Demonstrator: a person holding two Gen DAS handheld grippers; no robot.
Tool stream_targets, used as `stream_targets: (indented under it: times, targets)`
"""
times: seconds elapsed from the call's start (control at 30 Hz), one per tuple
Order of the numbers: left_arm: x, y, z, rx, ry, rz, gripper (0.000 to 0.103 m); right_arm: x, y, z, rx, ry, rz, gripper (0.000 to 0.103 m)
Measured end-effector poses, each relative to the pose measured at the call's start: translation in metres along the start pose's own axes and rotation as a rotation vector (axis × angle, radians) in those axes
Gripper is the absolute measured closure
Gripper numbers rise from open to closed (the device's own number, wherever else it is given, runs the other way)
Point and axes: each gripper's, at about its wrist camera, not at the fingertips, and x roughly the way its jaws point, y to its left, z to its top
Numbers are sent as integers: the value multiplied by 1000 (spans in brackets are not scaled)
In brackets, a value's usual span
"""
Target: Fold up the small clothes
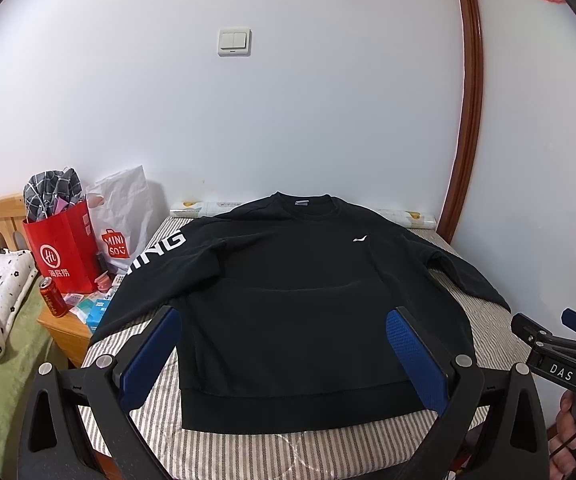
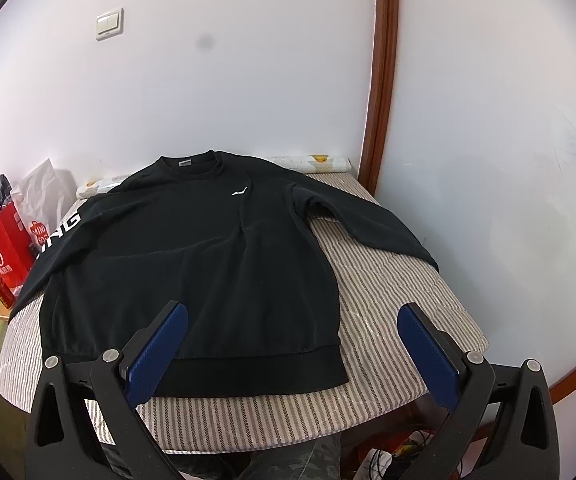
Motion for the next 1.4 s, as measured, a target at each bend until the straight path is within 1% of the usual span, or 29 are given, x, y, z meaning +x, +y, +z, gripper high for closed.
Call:
stream_targets:
  times: [0.7,0.97,1.07,1.1,1.27,1.4]
  targets:
    - [2,-7,-2,7,9,-3,0,2,-2,-4,4,6,-7,0]
    - [7,-2,-2,11,10,5,0,5,-6,-3,10,9,-16,0]
    - [13,2,-1,6,20,10,0,7,-6,0,13,17,20,0]
    - [17,3,0,3,26,4,0,9,-6,1,14,20,19,0]
    - [32,10,2,1,41,12,0,18,-2,7,-7,24,-29,0]
    - [52,24,3,-34,65,9,0,33,4,12,-23,42,-44,0]
